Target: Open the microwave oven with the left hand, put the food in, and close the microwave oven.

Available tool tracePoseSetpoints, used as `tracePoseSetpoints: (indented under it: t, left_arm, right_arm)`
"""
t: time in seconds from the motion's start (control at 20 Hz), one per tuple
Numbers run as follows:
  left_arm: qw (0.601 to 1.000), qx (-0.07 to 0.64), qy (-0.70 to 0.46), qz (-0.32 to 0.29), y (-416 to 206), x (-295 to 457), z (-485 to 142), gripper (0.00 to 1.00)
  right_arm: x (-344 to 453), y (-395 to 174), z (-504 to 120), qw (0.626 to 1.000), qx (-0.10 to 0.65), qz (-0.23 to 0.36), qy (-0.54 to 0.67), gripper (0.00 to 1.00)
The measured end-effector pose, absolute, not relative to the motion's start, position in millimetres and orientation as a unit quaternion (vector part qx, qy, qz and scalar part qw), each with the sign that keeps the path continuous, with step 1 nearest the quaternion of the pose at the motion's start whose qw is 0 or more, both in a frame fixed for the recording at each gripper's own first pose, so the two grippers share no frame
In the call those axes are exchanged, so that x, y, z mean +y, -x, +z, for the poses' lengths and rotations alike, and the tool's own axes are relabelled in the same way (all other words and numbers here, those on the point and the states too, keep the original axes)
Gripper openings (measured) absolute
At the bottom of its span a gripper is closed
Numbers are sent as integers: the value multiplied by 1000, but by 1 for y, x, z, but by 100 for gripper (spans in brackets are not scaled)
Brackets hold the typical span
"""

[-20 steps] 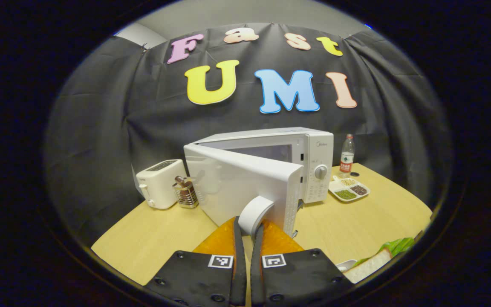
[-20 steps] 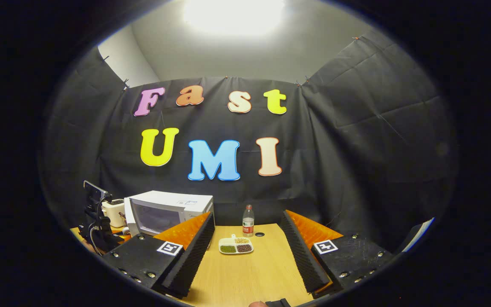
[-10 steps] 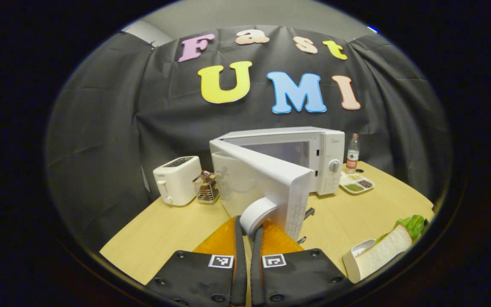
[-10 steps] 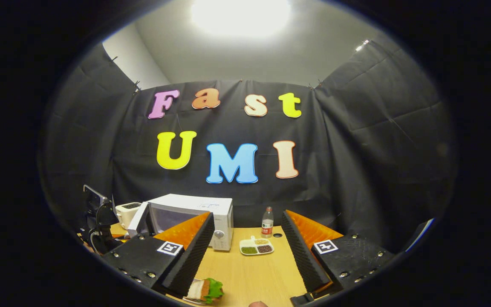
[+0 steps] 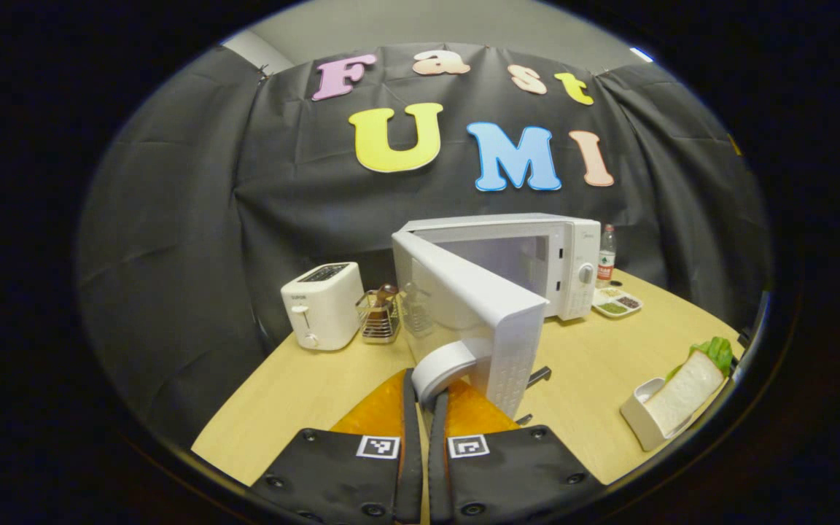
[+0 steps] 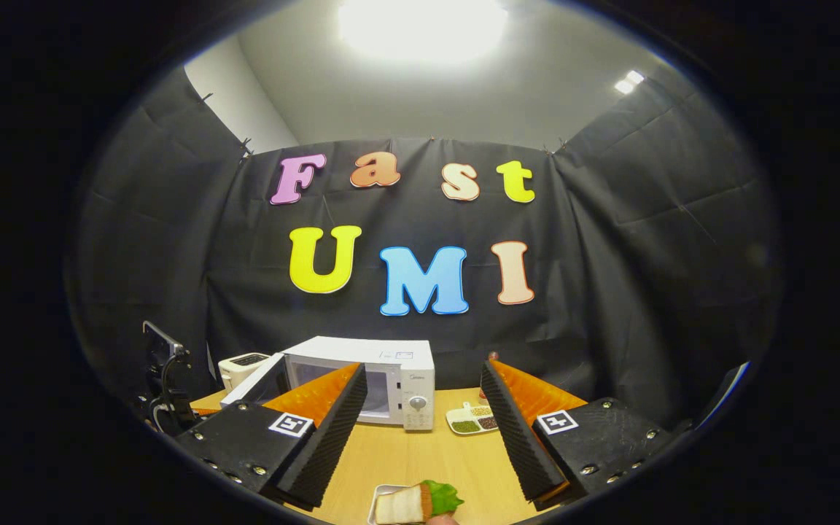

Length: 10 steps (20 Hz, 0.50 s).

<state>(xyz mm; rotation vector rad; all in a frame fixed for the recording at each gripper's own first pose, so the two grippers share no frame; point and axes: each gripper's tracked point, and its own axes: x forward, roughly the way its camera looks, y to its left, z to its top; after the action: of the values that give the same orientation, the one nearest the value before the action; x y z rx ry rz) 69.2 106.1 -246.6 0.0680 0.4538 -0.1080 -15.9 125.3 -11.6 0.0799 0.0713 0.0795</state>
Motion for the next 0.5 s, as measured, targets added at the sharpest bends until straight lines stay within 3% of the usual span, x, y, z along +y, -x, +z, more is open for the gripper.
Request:
tracePoseSetpoints:
  t: [0.5]
  left_arm:
    - [970, 220, -31, -104, -70, 146, -249, 14]
  right_arm:
    - [191, 15, -7, 998, 30, 38, -44, 95]
